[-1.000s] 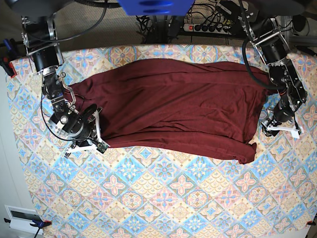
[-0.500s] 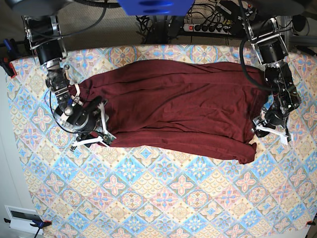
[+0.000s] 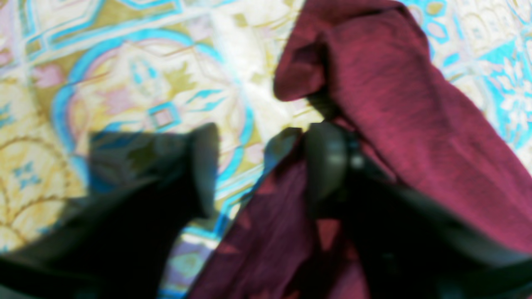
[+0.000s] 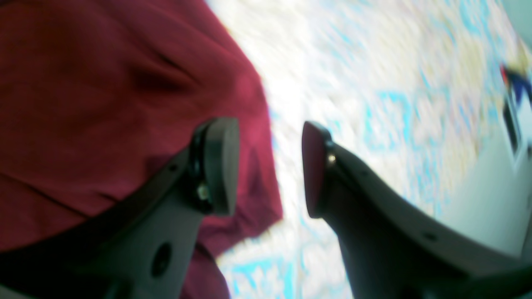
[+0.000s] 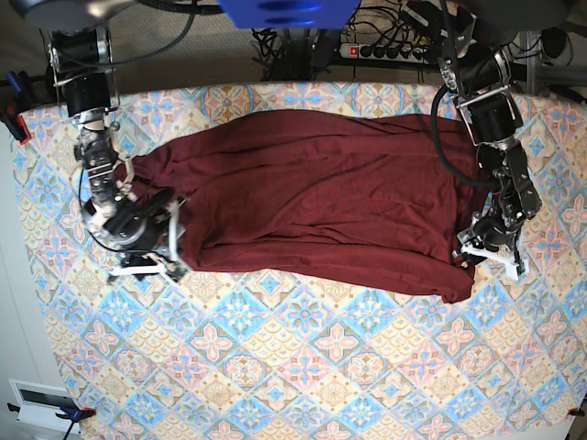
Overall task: Layout the t-shirt on the table in an organized manner, then fold the t-shirt properly
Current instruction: 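Grasp the shirt's side edges with both grippers and pull outward, then hold the shirt's hem corners with both grippers, smoothing it flat, then pull the held shirt ends apart with both grippers to stretch it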
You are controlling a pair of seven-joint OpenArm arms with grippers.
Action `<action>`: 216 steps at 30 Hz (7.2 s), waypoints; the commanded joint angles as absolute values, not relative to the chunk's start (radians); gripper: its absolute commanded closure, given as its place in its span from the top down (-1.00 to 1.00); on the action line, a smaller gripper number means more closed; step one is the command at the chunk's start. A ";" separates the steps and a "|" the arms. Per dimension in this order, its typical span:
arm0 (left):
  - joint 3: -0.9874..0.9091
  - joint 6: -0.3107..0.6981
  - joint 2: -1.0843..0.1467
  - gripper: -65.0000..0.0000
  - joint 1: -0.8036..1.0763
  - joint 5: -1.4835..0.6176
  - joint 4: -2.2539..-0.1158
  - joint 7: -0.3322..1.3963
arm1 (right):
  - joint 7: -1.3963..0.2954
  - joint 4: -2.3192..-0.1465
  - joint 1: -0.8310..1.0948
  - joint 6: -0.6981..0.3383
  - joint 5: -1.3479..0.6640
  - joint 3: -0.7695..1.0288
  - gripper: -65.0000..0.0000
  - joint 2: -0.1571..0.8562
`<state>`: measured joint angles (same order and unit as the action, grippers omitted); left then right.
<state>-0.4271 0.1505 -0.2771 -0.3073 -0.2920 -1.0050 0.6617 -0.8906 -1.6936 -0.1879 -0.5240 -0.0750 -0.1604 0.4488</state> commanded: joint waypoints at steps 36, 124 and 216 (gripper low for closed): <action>-0.509 0.147 -0.366 -0.86 -0.222 -0.305 -1.152 0.716 | -0.820 -1.139 -0.349 -0.522 -0.389 -0.016 -0.13 0.473; -0.389 0.148 -0.447 -1.00 -0.343 -0.581 -1.067 0.702 | -0.826 -1.092 -0.355 -0.659 -0.394 0.139 -1.00 0.467; -0.317 0.147 -0.447 -1.00 -0.211 -0.766 -1.380 0.710 | -0.903 -1.443 -0.303 -0.698 -0.395 0.263 -1.00 0.466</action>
<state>-0.3050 0.1444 -0.4225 -0.1959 -0.7635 -1.3640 0.7338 -0.9283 -1.4170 -0.2771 -0.6998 -0.3759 0.2527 0.4438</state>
